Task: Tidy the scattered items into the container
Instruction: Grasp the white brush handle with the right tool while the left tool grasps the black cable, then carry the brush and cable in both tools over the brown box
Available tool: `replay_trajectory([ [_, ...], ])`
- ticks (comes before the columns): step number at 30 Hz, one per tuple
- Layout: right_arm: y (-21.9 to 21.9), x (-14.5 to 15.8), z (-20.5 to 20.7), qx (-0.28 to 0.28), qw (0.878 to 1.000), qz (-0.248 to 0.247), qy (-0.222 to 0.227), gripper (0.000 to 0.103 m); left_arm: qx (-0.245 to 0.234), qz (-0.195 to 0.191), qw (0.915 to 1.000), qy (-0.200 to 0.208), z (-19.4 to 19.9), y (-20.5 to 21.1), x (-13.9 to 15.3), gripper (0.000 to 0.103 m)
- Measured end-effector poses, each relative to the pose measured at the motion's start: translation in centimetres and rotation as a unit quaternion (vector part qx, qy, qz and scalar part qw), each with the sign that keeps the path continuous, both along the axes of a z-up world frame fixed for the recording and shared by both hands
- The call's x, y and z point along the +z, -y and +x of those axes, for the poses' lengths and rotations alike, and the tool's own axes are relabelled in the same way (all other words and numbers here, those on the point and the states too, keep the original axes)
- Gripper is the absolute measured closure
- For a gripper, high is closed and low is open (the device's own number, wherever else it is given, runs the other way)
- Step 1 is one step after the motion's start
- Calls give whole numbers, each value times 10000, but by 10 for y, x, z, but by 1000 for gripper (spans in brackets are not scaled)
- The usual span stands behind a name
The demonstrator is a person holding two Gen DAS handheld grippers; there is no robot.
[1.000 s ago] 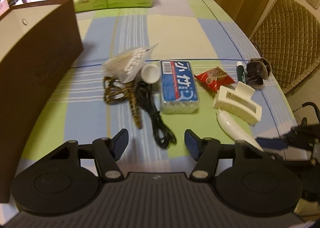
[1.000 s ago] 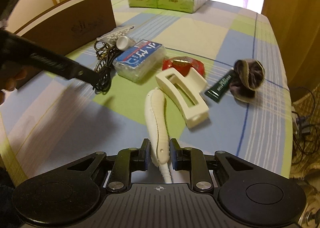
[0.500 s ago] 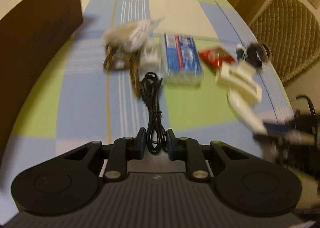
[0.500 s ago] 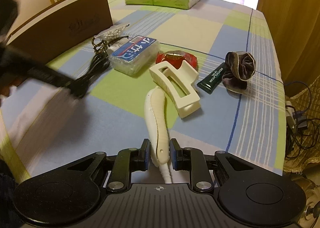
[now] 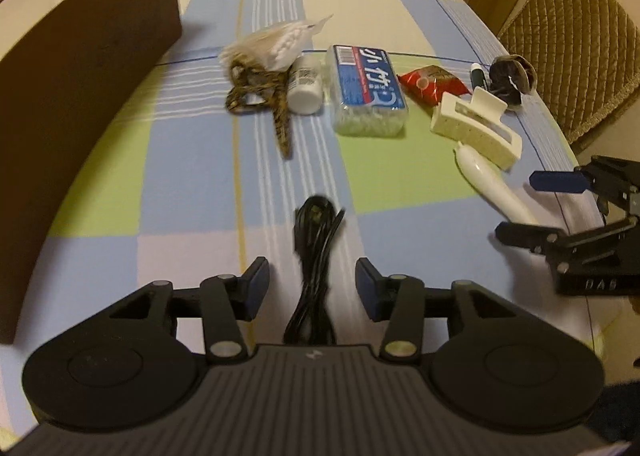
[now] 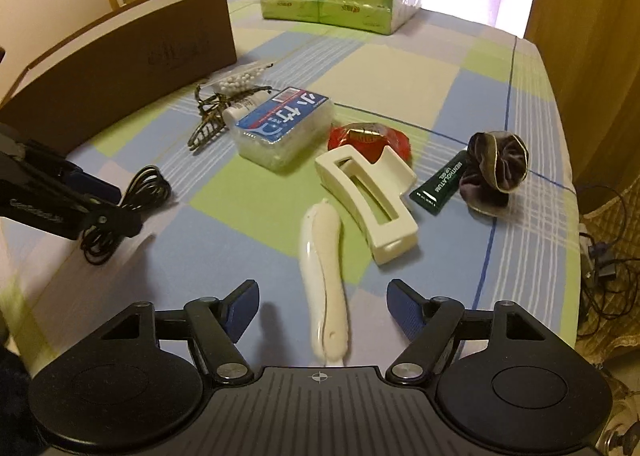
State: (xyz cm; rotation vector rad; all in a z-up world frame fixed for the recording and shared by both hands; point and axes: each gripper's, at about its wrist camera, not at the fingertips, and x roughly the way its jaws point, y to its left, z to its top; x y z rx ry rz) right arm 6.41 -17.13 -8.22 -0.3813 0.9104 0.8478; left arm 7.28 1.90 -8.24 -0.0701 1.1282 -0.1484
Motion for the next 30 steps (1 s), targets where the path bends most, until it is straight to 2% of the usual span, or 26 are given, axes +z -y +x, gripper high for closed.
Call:
replay_trajectory([
  [1,-2,-2,1,16,10000,-14,-23,40,-9,34,10000,33,2,2,-2,65],
  [2,-4,-4,1,25,10000,-52,-22,60,-51,121,9999,77,3,4,-3,68],
  [3,-5,-4,-2,46,9999,-116,70,65,-109,236,9996,107,2,7,-3,71],
  [5,-8,-4,-8,186,9993,-251,215,79,-214,426,9987,168,-2,9,-3,88],
  [10,-6,-1,-18,234,9995,-206,-8,80,-187,215,9996,50,-13,-1,2,89],
  [14,-7,11,-21,147,9997,84,-162,80,-158,23,9995,263,-27,-12,25,89],
  [17,-15,29,-19,60,9984,469,-298,80,-154,-57,9986,496,-33,-25,48,91],
  [21,-37,55,-24,65,9945,1016,-256,80,-113,-148,9955,931,-39,-48,81,91],
  [30,-112,102,-41,91,9823,1847,-286,80,-32,-206,9849,1717,-52,-119,148,91],
])
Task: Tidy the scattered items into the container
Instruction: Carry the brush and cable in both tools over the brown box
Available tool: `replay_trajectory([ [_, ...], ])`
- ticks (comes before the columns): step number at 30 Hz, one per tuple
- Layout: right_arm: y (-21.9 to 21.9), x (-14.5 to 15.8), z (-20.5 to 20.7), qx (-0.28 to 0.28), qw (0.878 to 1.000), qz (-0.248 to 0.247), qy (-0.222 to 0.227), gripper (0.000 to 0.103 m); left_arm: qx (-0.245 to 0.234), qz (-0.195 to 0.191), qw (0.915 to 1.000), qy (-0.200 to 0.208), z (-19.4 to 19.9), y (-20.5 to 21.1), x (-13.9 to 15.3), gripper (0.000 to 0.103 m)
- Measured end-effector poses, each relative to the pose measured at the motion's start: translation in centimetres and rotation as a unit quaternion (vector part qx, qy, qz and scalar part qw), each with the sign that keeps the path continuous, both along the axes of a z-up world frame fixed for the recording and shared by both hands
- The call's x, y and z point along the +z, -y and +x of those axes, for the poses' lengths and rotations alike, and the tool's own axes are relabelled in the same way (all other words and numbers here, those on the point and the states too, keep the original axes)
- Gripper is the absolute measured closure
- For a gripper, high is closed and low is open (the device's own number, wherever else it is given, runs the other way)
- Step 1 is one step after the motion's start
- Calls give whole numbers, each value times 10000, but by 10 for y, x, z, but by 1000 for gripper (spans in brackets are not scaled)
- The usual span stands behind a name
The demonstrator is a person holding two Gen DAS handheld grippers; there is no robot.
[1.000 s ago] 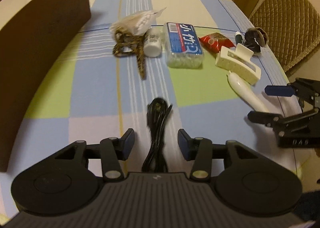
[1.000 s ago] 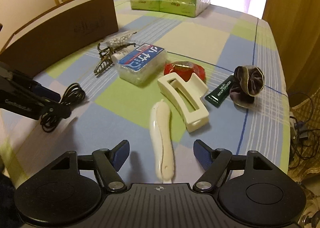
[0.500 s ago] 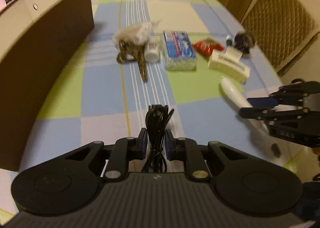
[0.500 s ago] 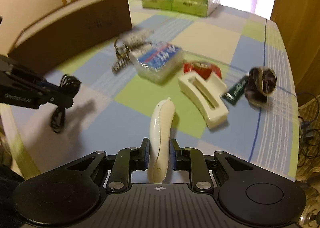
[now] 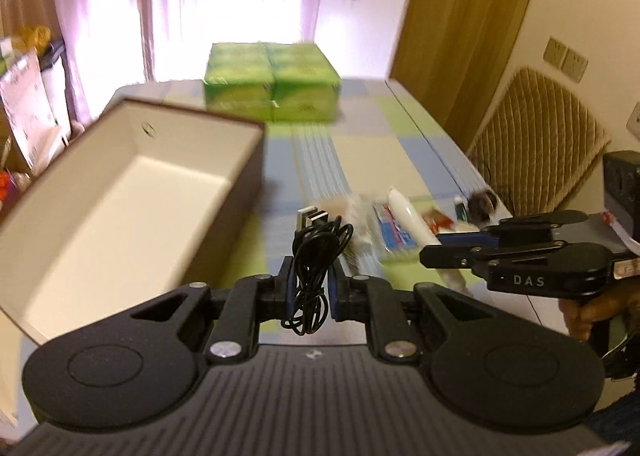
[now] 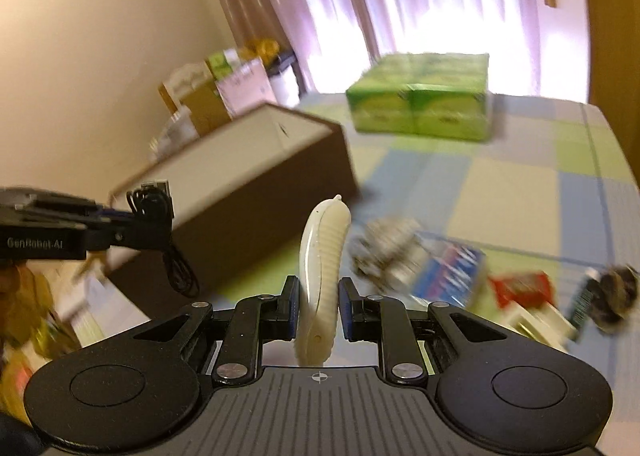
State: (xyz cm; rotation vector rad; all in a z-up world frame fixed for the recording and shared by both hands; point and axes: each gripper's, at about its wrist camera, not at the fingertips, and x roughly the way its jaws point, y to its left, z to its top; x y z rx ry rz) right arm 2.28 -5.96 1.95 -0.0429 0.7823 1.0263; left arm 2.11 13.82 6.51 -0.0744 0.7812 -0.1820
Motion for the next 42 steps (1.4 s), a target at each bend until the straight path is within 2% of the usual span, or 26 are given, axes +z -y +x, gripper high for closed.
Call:
replay_trajectory([
  [5,-60,30,-3,104,9978,639,-124,80,184,47,9995,270,-1,-57,27,91],
  [10,-133,50,-10,252,9931,1115,-263,80,416,160,9987,264,11,-117,36,91],
  [16,-210,50,-13,189,9926,1124,-413,80,471,158,9988,36,37,-174,24,91],
  [20,-246,27,-10,30,9951,735,-664,80,454,-43,9982,-380,51,-203,2,91],
  [24,-273,-7,-4,30,9969,54,-783,80,268,-113,9958,-866,68,-216,-24,91],
  [28,-292,-32,-8,273,9951,-698,-648,80,22,46,9909,-1348,80,-218,-49,91],
  [33,-312,-49,-12,714,9859,-1485,-310,80,-343,374,9811,-1869,91,-216,-77,91],
  [37,-314,-57,-19,959,9775,-1875,-150,80,-519,539,9723,-2214,98,-215,-97,91],
  [42,-321,-69,-21,1161,9681,-2217,-142,80,-636,717,9666,-2378,99,-211,-113,91],
])
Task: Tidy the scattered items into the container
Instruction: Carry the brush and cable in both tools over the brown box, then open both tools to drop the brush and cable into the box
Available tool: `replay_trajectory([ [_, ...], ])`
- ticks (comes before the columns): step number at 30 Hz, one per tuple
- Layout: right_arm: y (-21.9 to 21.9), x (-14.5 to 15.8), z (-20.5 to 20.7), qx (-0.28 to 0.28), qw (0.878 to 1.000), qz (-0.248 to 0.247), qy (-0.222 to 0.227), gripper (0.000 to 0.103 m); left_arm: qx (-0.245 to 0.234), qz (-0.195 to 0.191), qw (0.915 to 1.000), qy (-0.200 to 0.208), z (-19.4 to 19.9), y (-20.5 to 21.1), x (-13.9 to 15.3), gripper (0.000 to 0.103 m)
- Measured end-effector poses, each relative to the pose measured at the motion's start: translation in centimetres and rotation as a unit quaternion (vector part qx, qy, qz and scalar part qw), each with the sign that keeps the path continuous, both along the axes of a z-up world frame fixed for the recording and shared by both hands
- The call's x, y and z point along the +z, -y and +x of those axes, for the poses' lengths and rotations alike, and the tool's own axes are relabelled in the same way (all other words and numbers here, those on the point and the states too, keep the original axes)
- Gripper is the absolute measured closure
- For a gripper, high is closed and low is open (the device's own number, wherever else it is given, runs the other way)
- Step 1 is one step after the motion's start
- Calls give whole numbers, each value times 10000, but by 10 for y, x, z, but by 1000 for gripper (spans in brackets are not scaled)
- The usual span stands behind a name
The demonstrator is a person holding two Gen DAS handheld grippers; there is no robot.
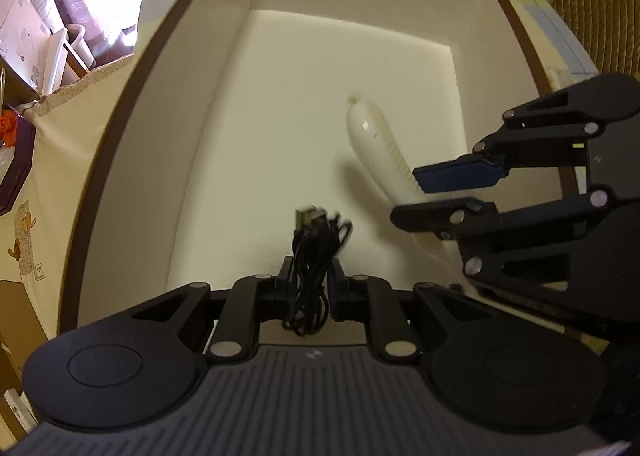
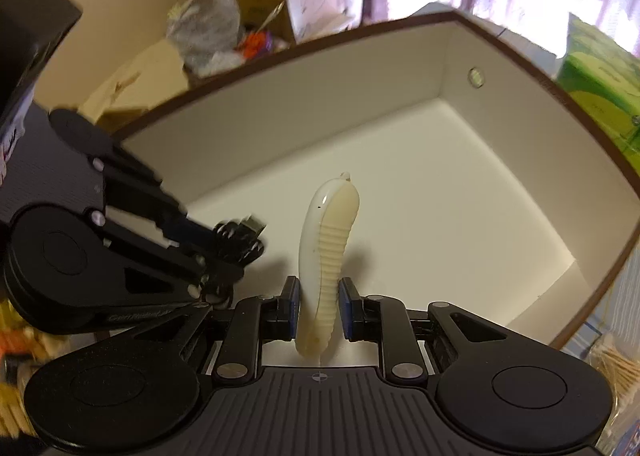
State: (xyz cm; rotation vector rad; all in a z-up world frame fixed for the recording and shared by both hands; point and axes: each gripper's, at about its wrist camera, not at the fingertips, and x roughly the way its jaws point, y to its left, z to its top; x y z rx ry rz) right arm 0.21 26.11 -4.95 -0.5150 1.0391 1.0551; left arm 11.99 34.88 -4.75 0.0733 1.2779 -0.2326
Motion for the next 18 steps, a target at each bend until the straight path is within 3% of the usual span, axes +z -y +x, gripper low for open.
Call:
replay_trajectory([
  [3,-2,-3,0,67,9999,-132,79,80,-21,44,10000,-35,0,1,-3,91],
  [7,-2,-2,2,205,9996,-148,124,80,-61,181,9998,23,-4,1,0,80],
  [10,-3,2,-2,296,9993,-153,179,80,-43,229,9997,74,-9,0,3,63],
  [12,-5,5,-1,338,9991,-148,220,80,-51,262,9996,100,-10,2,8,59],
  [14,-2,10,-4,376,9990,-116,218,79,-40,266,9996,109,-9,1,10,37],
  [15,1,12,-6,380,9990,-90,227,77,-21,290,9995,153,-10,1,12,33],
  [17,7,20,-10,280,9984,0,493,23,-71,500,9985,198,-10,2,13,31],
  [18,10,24,-11,280,9974,70,663,14,-93,613,9978,245,-12,3,14,29],
])
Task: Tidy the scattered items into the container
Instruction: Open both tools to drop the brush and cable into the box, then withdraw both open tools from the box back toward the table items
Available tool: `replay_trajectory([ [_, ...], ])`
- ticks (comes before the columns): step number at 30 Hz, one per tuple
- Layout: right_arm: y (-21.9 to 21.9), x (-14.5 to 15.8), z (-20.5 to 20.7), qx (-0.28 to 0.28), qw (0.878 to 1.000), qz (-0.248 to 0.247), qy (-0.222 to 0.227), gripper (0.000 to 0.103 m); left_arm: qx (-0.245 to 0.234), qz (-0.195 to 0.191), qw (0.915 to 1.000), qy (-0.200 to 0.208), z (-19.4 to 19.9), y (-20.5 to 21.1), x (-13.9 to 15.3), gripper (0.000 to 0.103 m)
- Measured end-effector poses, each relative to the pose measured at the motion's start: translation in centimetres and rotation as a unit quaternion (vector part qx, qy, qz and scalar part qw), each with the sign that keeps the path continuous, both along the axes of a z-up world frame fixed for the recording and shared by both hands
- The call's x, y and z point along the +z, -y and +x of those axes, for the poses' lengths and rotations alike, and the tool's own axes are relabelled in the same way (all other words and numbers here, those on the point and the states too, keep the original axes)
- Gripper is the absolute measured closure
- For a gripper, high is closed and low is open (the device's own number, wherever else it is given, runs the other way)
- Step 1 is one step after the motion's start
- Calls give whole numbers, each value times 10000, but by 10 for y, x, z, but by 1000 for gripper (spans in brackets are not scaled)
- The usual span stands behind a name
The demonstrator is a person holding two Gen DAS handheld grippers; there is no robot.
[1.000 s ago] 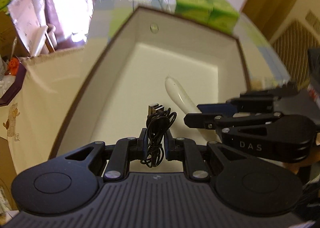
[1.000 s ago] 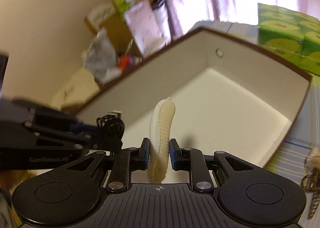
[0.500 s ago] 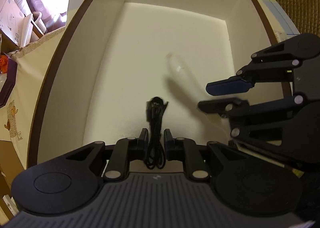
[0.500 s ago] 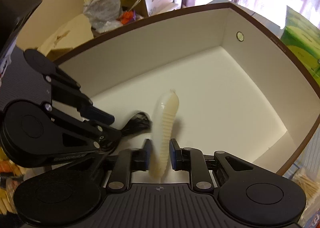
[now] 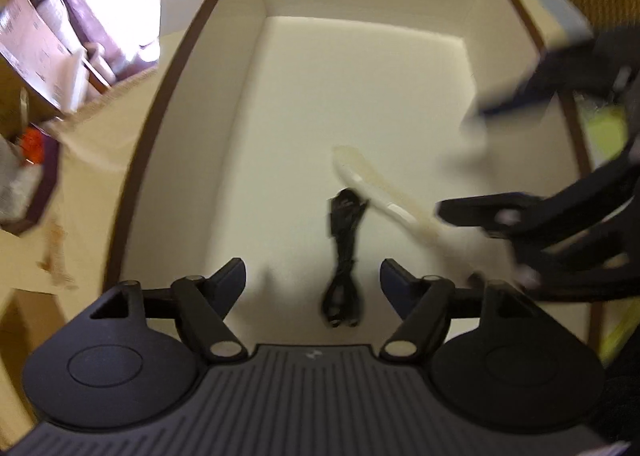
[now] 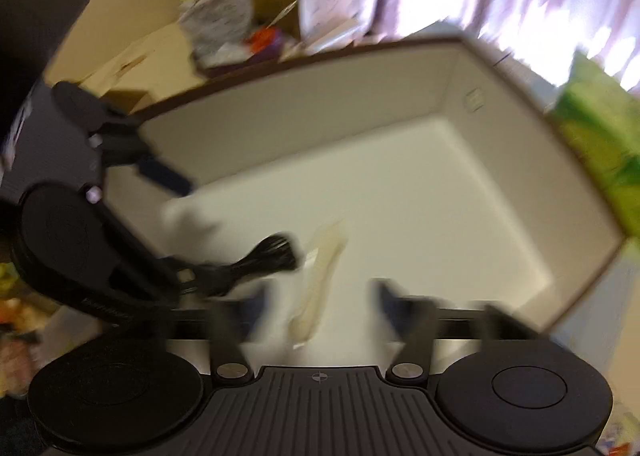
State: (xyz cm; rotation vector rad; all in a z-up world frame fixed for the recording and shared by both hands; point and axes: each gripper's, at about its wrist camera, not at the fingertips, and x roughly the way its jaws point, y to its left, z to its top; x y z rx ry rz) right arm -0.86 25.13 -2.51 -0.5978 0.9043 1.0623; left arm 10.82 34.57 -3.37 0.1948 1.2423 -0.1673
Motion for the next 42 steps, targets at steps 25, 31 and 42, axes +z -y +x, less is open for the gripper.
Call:
replay_trajectory([
  [25,48,33,-15,61,9990,384,224,0,229,123,9988,415,-19,12,42,3],
  [31,58,40,-23,150,9985,454,250,0,327,137,9981,509,-27,17,49,1],
  [42,79,47,-29,299,9974,618,222,0,499,210,9967,609,-43,31,59,1],
])
